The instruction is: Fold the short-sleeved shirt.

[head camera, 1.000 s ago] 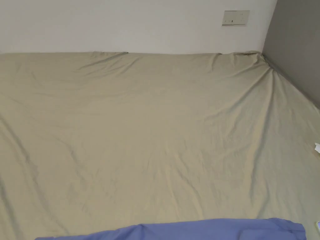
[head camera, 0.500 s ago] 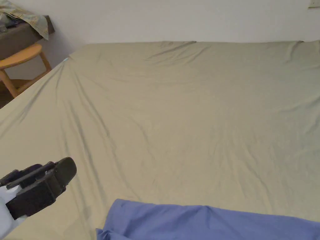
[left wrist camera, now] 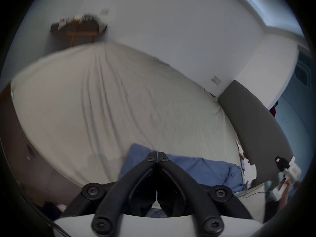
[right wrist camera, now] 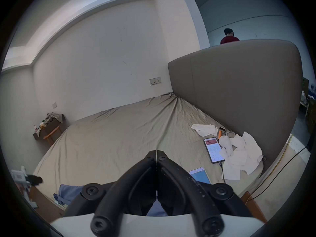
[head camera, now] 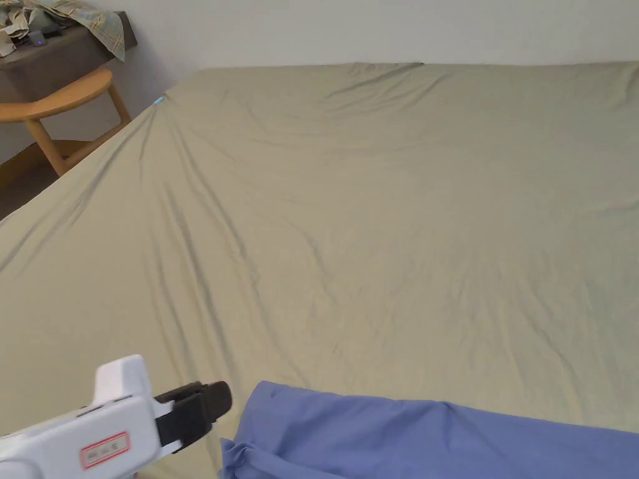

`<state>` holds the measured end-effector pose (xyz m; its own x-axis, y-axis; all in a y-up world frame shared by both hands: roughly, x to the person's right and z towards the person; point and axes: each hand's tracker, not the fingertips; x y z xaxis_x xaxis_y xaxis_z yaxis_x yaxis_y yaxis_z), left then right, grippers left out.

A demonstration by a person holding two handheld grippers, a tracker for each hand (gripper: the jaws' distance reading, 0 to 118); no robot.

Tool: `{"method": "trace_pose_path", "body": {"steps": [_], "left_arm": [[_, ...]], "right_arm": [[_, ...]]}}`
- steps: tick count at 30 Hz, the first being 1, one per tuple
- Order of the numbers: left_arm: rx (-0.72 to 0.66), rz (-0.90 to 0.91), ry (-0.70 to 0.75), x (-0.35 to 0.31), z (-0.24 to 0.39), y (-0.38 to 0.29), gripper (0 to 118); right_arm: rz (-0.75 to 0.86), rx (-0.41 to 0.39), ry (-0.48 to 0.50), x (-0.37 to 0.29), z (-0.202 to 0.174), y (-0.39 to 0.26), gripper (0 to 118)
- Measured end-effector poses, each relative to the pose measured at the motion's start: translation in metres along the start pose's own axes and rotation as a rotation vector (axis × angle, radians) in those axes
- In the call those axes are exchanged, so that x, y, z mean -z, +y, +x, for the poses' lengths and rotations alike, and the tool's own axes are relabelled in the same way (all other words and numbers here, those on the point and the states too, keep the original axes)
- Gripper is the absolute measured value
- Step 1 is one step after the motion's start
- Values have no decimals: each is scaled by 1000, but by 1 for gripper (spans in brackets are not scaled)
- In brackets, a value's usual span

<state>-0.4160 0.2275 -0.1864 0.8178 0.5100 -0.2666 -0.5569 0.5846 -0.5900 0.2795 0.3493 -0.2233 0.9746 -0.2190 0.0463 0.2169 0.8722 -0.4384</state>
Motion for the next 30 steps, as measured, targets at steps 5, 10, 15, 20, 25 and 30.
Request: {"method": "trace_pose_path", "body": {"steps": [5, 10, 15, 20, 25, 30], "left_arm": [[-63, -146, 2, 56, -35, -3, 0], [-114, -137, -65, 61, -52, 3, 0], [-118, -231, -177, 76, -65, 5, 111], [-173, -267, -176, 95, -75, 1, 113], [-247, -310, -288, 110, -80, 7, 113], [-67, -419, -251, 122, -58, 1, 6]], "right_arm": [[-50, -31, -8, 12, -11, -6, 0], [-70, -34, -5, 19, -19, -6, 0], [-83, -47, -2, 23, -28, -6, 0], [-97, -39, -2, 21, -33, -5, 0], [-113, -49, -8, 24, -37, -6, 0], [-120, -44, 2, 27, -42, -7, 0]]}}
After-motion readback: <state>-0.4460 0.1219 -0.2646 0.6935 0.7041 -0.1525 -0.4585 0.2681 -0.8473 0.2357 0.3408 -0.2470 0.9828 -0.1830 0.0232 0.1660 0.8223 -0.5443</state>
